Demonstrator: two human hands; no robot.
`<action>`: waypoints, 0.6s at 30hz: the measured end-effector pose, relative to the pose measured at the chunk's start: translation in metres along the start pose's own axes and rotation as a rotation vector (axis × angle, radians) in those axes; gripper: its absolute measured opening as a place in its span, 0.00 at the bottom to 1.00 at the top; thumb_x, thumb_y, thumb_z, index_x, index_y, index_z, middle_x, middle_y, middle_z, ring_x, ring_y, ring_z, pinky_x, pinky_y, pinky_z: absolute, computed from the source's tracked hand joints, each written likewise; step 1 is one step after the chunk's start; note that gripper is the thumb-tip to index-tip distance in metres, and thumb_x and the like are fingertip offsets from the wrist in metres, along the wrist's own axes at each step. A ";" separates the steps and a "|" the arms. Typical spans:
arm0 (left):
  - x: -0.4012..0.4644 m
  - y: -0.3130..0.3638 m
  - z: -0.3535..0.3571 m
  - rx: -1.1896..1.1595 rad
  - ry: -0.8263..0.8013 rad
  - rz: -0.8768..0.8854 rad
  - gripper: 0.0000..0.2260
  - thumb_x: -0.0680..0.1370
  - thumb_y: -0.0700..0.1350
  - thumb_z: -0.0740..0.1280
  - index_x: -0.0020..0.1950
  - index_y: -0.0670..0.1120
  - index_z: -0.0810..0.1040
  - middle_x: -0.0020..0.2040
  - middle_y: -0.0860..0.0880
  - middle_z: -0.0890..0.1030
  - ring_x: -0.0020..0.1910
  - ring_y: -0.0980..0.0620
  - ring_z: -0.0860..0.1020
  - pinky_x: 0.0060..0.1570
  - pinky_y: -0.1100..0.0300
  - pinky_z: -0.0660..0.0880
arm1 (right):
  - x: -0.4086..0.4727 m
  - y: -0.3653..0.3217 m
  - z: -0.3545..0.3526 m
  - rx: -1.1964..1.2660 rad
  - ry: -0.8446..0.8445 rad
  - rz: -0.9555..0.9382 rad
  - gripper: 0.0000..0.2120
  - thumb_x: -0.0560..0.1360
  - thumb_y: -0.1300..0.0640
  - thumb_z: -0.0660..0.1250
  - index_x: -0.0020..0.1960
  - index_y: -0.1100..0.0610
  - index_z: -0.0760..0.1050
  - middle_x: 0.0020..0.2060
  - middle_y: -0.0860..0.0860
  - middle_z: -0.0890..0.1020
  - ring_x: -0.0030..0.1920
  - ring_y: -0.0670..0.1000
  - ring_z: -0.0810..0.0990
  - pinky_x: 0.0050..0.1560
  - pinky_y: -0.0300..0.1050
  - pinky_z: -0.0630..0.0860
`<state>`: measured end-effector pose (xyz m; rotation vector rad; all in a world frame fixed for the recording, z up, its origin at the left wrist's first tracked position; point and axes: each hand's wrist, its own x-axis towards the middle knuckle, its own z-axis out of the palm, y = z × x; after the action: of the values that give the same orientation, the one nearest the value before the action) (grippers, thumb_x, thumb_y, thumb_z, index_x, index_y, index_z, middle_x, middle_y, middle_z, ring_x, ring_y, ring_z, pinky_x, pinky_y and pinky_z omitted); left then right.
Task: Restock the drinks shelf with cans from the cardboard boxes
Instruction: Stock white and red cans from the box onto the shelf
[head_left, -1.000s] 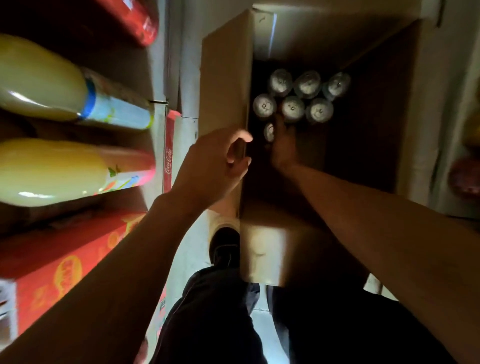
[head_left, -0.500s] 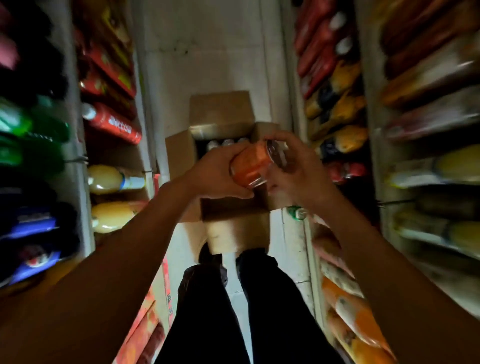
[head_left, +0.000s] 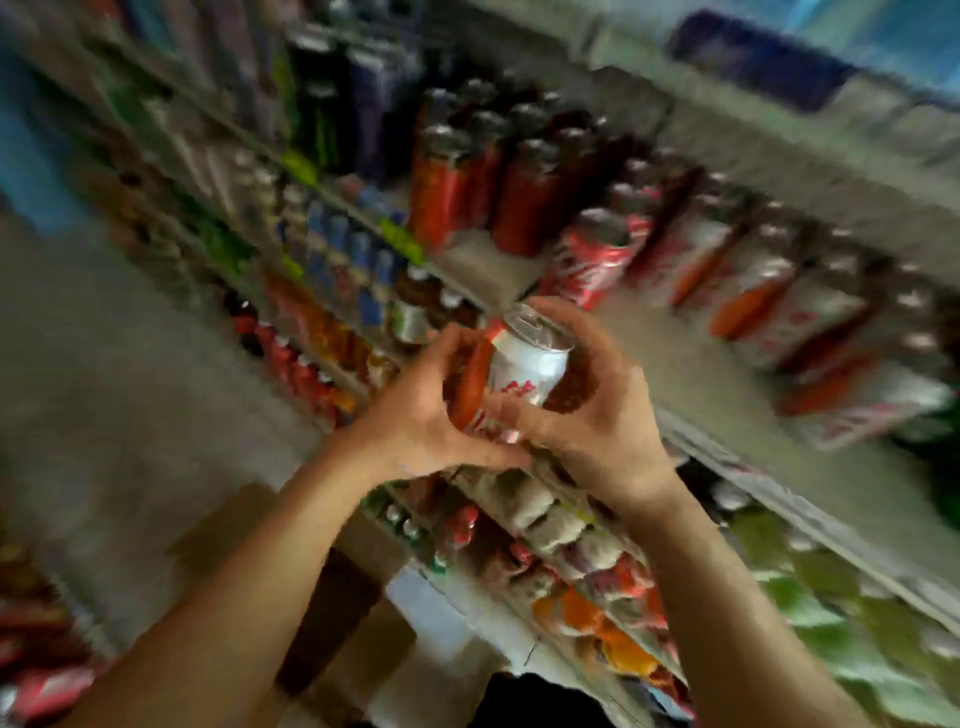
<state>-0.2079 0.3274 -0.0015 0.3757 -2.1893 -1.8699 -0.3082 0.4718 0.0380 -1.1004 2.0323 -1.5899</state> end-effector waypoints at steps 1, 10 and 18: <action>0.006 0.017 0.019 0.045 0.023 0.048 0.38 0.58 0.41 0.84 0.64 0.50 0.71 0.55 0.54 0.82 0.53 0.61 0.81 0.50 0.67 0.76 | -0.007 -0.006 -0.018 -0.021 0.081 -0.008 0.35 0.64 0.60 0.82 0.68 0.52 0.72 0.54 0.48 0.84 0.54 0.47 0.83 0.56 0.51 0.80; 0.057 0.071 0.170 0.145 -0.006 0.315 0.26 0.67 0.47 0.79 0.63 0.55 0.77 0.56 0.57 0.83 0.55 0.57 0.81 0.53 0.50 0.80 | -0.060 -0.002 -0.145 -0.227 0.600 0.050 0.39 0.62 0.52 0.82 0.69 0.46 0.69 0.51 0.42 0.82 0.46 0.39 0.81 0.44 0.35 0.78; 0.115 0.046 0.200 0.202 -0.032 0.222 0.29 0.64 0.43 0.78 0.62 0.52 0.73 0.55 0.52 0.82 0.53 0.56 0.82 0.52 0.48 0.81 | -0.050 0.045 -0.165 -0.243 0.629 0.128 0.22 0.69 0.56 0.77 0.61 0.52 0.77 0.41 0.43 0.84 0.41 0.40 0.82 0.40 0.33 0.77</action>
<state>-0.3859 0.4802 0.0144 0.1308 -2.3401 -1.5573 -0.4030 0.6224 0.0389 -0.5506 2.6881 -1.8136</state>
